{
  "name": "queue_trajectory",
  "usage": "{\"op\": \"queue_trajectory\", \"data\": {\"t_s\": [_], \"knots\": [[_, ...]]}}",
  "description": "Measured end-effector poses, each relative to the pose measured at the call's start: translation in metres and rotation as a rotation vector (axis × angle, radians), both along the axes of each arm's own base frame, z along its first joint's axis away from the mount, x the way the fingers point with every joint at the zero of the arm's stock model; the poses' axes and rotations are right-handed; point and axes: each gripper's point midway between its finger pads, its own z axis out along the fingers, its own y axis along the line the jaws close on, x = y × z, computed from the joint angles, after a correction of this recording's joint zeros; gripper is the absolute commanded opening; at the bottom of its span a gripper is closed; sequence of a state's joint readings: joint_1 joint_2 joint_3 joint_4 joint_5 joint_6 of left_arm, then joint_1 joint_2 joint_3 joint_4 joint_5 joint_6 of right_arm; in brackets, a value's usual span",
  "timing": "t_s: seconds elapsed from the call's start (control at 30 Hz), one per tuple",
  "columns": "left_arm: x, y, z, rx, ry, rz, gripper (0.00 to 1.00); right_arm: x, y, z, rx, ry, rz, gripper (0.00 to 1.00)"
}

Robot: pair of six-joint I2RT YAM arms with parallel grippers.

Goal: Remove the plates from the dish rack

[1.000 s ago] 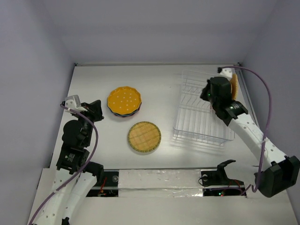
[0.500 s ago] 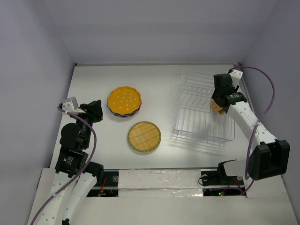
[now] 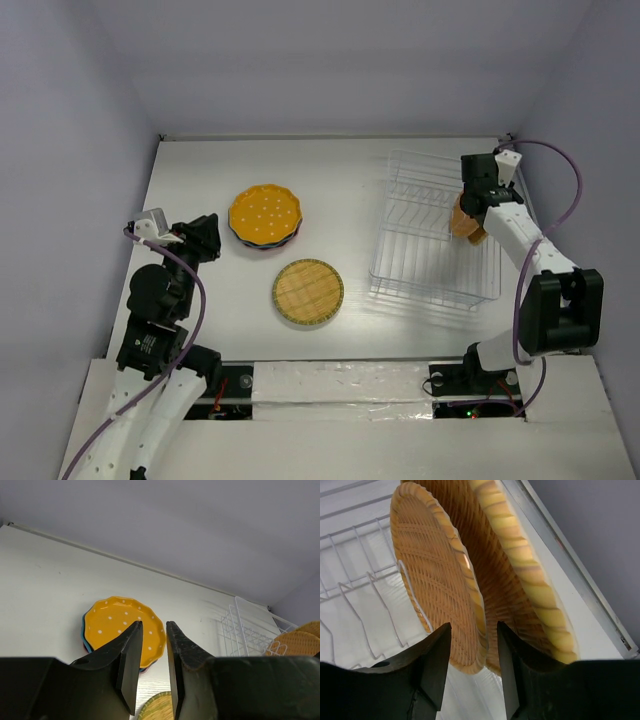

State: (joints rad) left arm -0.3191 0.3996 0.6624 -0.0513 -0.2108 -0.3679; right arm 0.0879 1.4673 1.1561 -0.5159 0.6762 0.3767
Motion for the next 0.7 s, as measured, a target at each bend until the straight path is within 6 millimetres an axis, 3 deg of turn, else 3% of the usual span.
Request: {"op": "queue_trajectory", "data": {"t_s": [0.13,0.17,0.3,0.37,0.57,0.7], "knots": [[0.000,0.000,0.000,0.000,0.000,-0.001,0.23,0.005,-0.003,-0.007,-0.007,0.017,0.009,0.37],[0.000,0.000,0.000,0.000,0.000,-0.001,0.23,0.006,-0.003,-0.007,-0.009,0.017,0.014,0.26],[0.000,0.000,0.000,0.000,0.000,-0.001,0.23,0.008,-0.005,-0.003,-0.022,0.022,0.033,0.04],[0.000,0.000,0.000,0.000,0.000,-0.001,0.23,0.010,-0.002,0.004,-0.020,0.006,0.050,0.00],[0.000,0.000,0.000,0.000,0.000,0.000,0.23,-0.003,-0.002,0.028,-0.037,-0.015,0.077,0.00],[0.000,0.000,0.000,0.000,0.000,0.000,0.23,-0.014,0.008,0.065,-0.026,-0.094,0.128,0.00]]}}
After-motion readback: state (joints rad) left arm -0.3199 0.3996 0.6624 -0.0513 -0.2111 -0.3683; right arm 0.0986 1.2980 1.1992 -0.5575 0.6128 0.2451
